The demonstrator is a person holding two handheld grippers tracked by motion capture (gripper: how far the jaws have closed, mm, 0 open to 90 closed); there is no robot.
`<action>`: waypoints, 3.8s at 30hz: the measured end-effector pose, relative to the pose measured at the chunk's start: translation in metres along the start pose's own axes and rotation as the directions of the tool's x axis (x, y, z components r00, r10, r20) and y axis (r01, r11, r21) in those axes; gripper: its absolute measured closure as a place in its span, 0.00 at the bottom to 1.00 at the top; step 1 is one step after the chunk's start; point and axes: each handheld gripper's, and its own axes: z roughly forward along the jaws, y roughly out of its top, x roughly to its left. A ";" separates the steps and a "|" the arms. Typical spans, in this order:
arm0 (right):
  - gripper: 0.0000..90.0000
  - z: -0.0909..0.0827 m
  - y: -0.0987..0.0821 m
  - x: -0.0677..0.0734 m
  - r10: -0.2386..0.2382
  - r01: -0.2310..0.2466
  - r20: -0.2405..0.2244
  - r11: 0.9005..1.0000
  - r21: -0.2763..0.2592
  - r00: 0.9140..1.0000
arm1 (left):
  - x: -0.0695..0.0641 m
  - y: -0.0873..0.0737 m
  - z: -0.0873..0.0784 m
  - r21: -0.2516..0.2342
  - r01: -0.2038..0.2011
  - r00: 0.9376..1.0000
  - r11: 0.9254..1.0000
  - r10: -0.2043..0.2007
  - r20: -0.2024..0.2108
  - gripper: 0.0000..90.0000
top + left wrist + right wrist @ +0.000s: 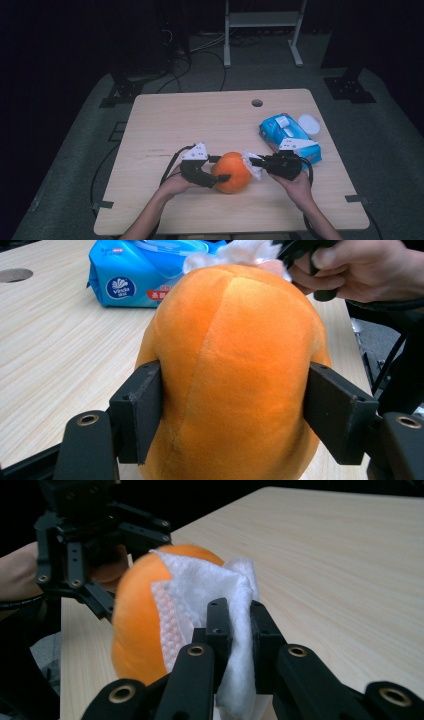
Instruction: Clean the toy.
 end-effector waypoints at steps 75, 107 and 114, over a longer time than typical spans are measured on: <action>0.91 -0.017 0.019 0.033 -0.285 0.274 0.130 0.957 0.095 0.950 | -0.027 0.007 0.030 0.007 -0.067 0.998 0.998 0.067 -0.002 0.30; 0.91 -0.024 0.002 0.002 -0.081 0.076 0.052 0.994 0.081 0.995 | -0.014 0.000 0.020 0.003 -0.045 0.999 0.999 0.045 0.004 0.31; 0.91 -0.023 -0.001 0.006 -0.080 0.077 0.033 0.994 0.077 0.996 | -0.004 -0.004 0.014 -0.007 0.023 1.000 1.000 -0.023 -0.021 0.30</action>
